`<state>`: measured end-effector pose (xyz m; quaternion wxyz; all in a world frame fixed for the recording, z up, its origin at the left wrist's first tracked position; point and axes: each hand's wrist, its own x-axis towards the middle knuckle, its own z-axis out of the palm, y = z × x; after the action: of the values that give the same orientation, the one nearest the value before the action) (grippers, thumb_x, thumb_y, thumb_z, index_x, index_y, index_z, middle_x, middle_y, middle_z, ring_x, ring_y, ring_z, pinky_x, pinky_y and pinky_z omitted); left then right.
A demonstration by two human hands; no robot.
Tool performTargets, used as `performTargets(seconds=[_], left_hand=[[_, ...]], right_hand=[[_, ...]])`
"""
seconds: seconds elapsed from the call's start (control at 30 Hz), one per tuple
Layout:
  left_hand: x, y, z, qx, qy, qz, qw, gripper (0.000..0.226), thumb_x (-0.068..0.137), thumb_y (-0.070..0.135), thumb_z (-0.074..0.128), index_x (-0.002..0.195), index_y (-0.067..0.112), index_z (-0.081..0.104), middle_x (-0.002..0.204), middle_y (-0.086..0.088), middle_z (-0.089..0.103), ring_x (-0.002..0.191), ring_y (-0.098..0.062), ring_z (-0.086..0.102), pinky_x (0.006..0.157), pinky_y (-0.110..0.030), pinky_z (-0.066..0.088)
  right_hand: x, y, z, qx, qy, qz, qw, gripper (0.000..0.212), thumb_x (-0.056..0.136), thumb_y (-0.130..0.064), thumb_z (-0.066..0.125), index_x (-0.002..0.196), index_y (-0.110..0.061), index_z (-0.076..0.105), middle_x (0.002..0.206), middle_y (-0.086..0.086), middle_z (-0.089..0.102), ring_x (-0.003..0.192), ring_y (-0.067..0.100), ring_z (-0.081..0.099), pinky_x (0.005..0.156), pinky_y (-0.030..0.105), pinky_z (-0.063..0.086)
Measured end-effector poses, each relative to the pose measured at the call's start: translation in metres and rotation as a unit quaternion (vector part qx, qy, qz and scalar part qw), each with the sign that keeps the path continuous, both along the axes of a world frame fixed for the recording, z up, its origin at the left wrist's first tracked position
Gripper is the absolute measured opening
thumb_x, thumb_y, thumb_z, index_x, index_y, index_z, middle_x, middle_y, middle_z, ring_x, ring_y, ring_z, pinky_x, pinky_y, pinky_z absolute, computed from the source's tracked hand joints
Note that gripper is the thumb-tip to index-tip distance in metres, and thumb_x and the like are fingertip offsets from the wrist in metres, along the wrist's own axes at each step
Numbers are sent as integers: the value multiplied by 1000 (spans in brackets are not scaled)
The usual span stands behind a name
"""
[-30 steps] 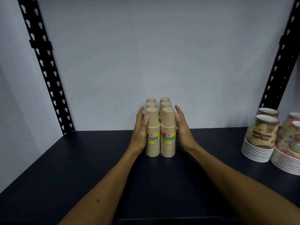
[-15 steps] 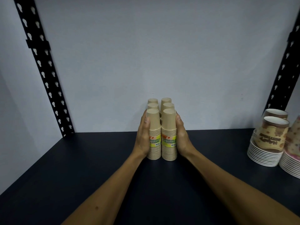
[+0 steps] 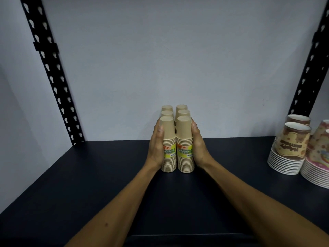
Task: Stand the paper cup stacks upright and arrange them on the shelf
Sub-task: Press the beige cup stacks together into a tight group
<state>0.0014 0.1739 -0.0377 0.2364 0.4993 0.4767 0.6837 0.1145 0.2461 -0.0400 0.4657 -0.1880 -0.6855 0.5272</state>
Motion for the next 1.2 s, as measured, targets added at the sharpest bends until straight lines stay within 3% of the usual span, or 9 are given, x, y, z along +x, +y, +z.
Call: performTargets(seconds=[0.6, 0.97, 1.1, 1.2], left_hand=[[27, -62, -1, 0, 8, 5, 1000, 86, 86, 75, 38, 141, 10, 44, 133, -15, 58, 123, -30, 57, 103, -58, 43], [33, -71, 5, 14, 0, -2, 1000, 83, 86, 72, 40, 141, 10, 44, 132, -12, 59, 121, -26, 59, 104, -55, 44], [34, -71, 4, 23, -3, -2, 1000, 75, 88, 64, 37, 143, 13, 41, 132, -8, 60, 120, -20, 60, 102, -43, 48], [32, -70, 0, 25, -12, 4, 1000, 82, 85, 69, 40, 147, 16, 35, 138, -6, 55, 123, -16, 57, 103, -38, 48]], right_hand=[[26, -57, -4, -4, 1, 10, 1000, 71, 94, -67, 31, 144, -17, 41, 143, 11, 50, 134, 29, 46, 111, 57, 33], [31, -62, -4, -10, -17, -3, 1000, 72, 91, -73, 32, 144, -24, 43, 146, 6, 48, 136, 25, 43, 112, 56, 31], [34, -65, -1, -6, -19, 1, 1000, 71, 93, -69, 31, 144, -20, 43, 143, 8, 51, 134, 26, 46, 111, 56, 33], [37, -68, 0, -2, 1, 5, 1000, 69, 95, -66, 31, 143, -18, 44, 140, 9, 53, 132, 28, 49, 110, 57, 35]])
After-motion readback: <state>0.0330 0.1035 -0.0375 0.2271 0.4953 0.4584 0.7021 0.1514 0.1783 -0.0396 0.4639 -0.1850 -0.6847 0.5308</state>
